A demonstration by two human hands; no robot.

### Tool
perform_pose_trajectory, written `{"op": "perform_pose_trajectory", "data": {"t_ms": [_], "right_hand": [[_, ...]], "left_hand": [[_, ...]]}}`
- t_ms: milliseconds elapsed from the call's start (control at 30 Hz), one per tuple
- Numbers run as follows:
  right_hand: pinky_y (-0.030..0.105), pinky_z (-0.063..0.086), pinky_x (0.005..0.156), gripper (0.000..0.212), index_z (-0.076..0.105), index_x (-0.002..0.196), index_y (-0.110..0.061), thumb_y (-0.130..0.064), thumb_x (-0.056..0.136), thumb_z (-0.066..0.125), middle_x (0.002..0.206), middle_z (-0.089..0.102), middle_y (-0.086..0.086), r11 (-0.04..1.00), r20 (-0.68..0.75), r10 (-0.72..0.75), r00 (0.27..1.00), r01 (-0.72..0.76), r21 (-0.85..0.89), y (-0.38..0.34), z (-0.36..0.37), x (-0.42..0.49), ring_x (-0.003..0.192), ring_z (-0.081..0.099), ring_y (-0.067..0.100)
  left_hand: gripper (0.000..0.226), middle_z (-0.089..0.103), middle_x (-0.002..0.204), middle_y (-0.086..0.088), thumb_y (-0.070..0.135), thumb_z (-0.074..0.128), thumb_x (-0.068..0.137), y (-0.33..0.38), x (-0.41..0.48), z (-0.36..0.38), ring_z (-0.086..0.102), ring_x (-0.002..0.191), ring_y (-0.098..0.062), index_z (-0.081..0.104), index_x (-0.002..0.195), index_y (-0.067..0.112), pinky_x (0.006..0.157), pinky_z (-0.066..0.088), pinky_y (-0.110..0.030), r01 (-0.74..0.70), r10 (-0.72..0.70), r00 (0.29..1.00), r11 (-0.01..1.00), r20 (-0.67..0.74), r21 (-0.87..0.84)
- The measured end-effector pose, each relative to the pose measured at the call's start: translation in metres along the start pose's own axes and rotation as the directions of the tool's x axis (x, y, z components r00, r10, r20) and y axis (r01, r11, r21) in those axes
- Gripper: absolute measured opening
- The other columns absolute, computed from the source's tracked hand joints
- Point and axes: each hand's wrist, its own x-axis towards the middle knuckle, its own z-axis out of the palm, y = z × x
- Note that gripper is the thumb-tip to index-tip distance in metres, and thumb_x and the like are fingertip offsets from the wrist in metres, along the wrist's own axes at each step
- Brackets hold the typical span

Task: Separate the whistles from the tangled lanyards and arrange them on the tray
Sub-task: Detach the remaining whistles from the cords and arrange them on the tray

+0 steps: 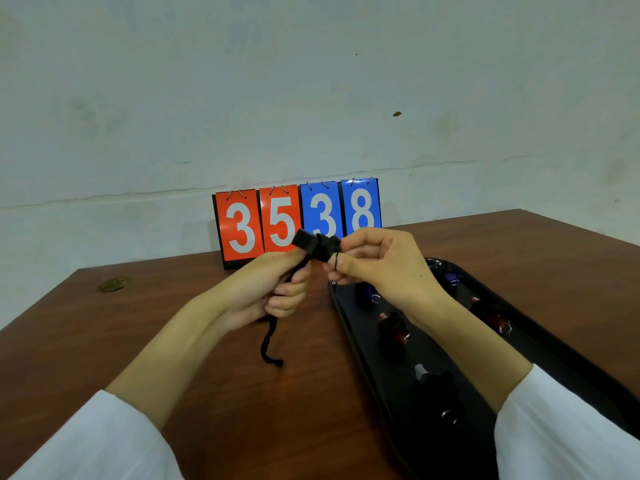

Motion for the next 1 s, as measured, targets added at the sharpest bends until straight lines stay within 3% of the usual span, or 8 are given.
{"op": "perform_pose_trajectory", "data": {"t_ms": [233, 333, 400, 500, 600, 767, 900, 1000], "right_hand": [[0.030, 0.058, 0.070, 0.011, 0.064, 0.081, -0.015, -0.008, 0.077, 0.072, 0.078, 0.073, 0.009, 0.999, -0.307, 0.037, 0.951, -0.029, 0.031, 0.003, -0.009, 0.004, 0.071, 0.071, 0.019], [0.030, 0.057, 0.070, 0.010, 0.066, 0.083, -0.014, -0.011, 0.077, 0.073, 0.078, 0.073, 0.008, 0.998, -0.353, 0.036, 0.935, -0.050, -0.030, 0.008, -0.009, 0.005, 0.070, 0.071, 0.017], [0.030, 0.057, 0.071, 0.010, 0.066, 0.084, -0.016, -0.012, 0.077, 0.073, 0.076, 0.072, 0.005, 0.990, -0.385, 0.012, 0.923, -0.065, -0.125, 0.011, -0.009, 0.006, 0.069, 0.071, 0.015], [0.026, 0.056, 0.074, 0.014, 0.068, 0.090, -0.015, -0.017, 0.078, 0.073, 0.080, 0.070, 0.000, 0.934, -0.406, -0.064, 0.912, -0.089, -0.347, 0.015, -0.008, 0.007, 0.074, 0.068, 0.010], [0.019, 0.052, 0.075, 0.016, 0.069, 0.093, -0.014, -0.019, 0.079, 0.072, 0.081, 0.067, -0.004, 0.852, -0.375, -0.130, 0.918, -0.090, -0.516, 0.018, -0.007, 0.006, 0.075, 0.063, 0.005], [0.026, 0.054, 0.080, 0.017, 0.069, 0.095, -0.012, -0.019, 0.080, 0.070, 0.084, 0.068, -0.001, 0.758, -0.265, -0.162, 0.951, -0.052, -0.651, 0.021, -0.004, 0.004, 0.076, 0.062, 0.008], [0.019, 0.051, 0.081, 0.021, 0.068, 0.099, -0.017, -0.023, 0.079, 0.071, 0.088, 0.068, -0.005, 0.726, -0.118, -0.096, 0.988, -0.011, -0.688, 0.021, -0.001, 0.002, 0.078, 0.060, 0.003], [0.020, 0.052, 0.080, 0.019, 0.068, 0.097, -0.018, -0.022, 0.079, 0.071, 0.088, 0.067, -0.005, 0.733, -0.018, -0.052, 0.999, 0.026, -0.679, 0.019, 0.002, 0.001, 0.079, 0.062, 0.004]], "left_hand": [[0.034, 0.026, 0.051, 0.002, 0.037, 0.037, 0.098, -0.013, 0.006, 0.013, 0.019, 0.039, -0.007, 0.047, 0.078, 0.011, 0.042, 0.011, -0.023, 0.033, -0.030, 0.997, 0.999, -0.065, 0.035], [0.028, 0.037, 0.052, 0.002, 0.032, 0.035, 0.101, -0.012, 0.008, 0.025, 0.024, 0.038, -0.008, 0.049, 0.092, 0.010, 0.039, 0.017, -0.021, 0.011, 0.030, 0.989, 0.962, -0.146, 0.272], [0.027, 0.043, 0.053, 0.002, 0.030, 0.035, 0.101, -0.012, 0.008, 0.032, 0.030, 0.036, -0.006, 0.050, 0.091, 0.010, 0.039, 0.023, -0.019, -0.008, 0.094, 0.981, 0.895, -0.171, 0.447], [0.027, 0.047, 0.054, 0.000, 0.025, 0.035, 0.101, -0.008, 0.009, 0.042, 0.035, 0.032, -0.001, 0.050, 0.082, 0.013, 0.038, 0.029, -0.011, -0.039, 0.167, 0.970, 0.825, -0.178, 0.563], [0.028, 0.047, 0.052, 0.009, 0.028, 0.039, 0.099, -0.002, 0.008, 0.046, 0.040, 0.037, 0.001, 0.054, 0.077, 0.019, 0.047, 0.033, -0.016, -0.070, 0.259, 0.942, 0.775, -0.214, 0.628], [0.022, 0.048, 0.052, 0.013, 0.034, 0.056, 0.090, 0.009, 0.003, 0.042, 0.046, 0.045, 0.010, 0.058, 0.075, 0.019, 0.052, 0.032, -0.011, -0.077, 0.364, 0.905, 0.647, -0.220, 0.758], [0.020, 0.052, 0.056, 0.009, 0.031, 0.059, 0.089, 0.015, 0.000, 0.032, 0.049, 0.050, 0.007, 0.063, 0.074, 0.018, 0.055, 0.036, -0.019, -0.052, 0.373, 0.900, 0.609, -0.228, 0.791], [0.023, 0.062, 0.069, -0.001, 0.035, 0.062, 0.085, 0.018, -0.002, 0.025, 0.057, 0.065, -0.009, 0.067, 0.072, 0.016, 0.066, 0.048, -0.035, -0.049, 0.384, 0.895, 0.593, -0.229, 0.804]]}}
